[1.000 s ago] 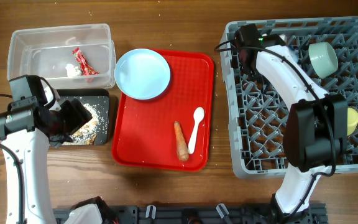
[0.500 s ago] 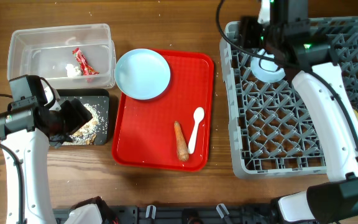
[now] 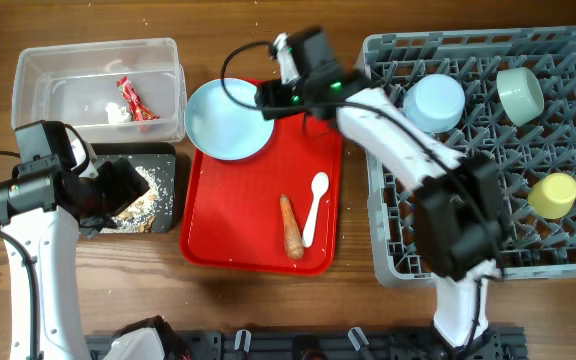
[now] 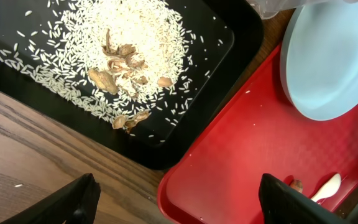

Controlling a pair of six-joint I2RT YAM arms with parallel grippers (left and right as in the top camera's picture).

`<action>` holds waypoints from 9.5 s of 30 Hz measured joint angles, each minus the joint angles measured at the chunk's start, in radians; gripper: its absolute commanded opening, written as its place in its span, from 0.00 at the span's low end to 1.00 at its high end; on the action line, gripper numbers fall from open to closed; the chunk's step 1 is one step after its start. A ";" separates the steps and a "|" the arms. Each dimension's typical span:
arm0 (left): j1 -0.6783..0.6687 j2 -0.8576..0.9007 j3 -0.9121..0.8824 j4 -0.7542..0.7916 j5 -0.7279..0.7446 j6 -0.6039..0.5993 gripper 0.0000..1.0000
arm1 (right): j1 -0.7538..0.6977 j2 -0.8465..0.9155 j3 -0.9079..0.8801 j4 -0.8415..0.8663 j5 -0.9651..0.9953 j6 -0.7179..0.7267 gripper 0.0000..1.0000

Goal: Sort waste into correct bins and load items into the dishwasher rack
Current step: 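Reach the right gripper to the light-blue plate and grasp its rim, then carry the plate into the rack and stand it upright, release, then reach the left gripper to the carrot and grasp it, then carry the carrot to the black tray and drop it, then reach the right gripper to the white spoon and grasp it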

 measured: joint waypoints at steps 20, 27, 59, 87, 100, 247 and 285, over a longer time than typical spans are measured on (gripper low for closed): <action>0.000 0.000 0.000 0.000 0.000 0.000 0.85 | 0.068 0.187 -0.001 0.083 0.158 0.166 0.04; 0.000 0.000 0.000 0.000 0.000 0.000 0.85 | 0.012 0.153 0.000 -0.021 0.151 0.145 0.04; 0.000 0.000 0.000 0.000 0.000 0.000 0.86 | -0.557 -0.484 -0.171 -0.222 1.157 -0.237 0.04; 0.000 0.000 0.000 0.000 0.000 0.000 0.86 | -0.545 -0.486 -0.269 -0.439 0.954 -0.127 0.04; 0.000 0.000 0.000 0.008 0.000 0.000 0.86 | -0.542 -0.492 -0.277 -0.725 0.906 0.045 0.13; -0.114 -0.019 0.010 0.099 -0.152 -0.241 0.69 | 0.079 -0.084 -0.273 -0.423 0.092 0.406 0.77; -0.114 -0.019 0.010 0.085 -0.152 -0.241 0.70 | 0.081 -0.046 -0.264 -0.362 0.212 0.396 0.37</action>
